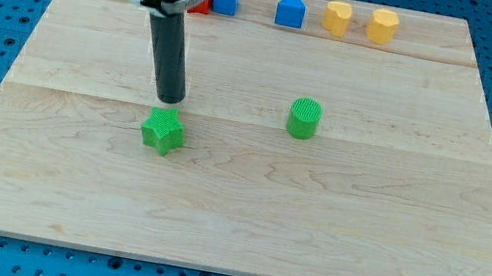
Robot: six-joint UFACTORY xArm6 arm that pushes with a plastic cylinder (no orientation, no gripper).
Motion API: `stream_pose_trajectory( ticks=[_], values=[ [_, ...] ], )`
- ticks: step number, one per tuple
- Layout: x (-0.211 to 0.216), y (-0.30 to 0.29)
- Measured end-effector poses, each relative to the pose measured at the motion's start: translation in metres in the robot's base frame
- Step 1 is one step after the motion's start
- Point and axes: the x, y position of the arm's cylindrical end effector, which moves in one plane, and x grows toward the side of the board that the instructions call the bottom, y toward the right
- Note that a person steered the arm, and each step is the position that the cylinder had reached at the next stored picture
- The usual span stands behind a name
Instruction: Move the red circle towards bottom
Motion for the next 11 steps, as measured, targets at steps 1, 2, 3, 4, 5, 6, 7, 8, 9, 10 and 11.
stream_pose_trajectory(
  ticks=[1,2,3,4,5,6,7,8,9,10,11],
  values=[
    [-0.047,-0.045],
    [-0.098,-0.094],
    [-0.154,-0.132],
    [-0.202,-0.12],
    [-0.22,-0.056],
    [-0.213,0.009],
    [-0.202,0.047],
    [-0.208,0.034],
    [-0.223,0.024],
    [-0.22,-0.012],
    [-0.211,-0.069]
  ],
)
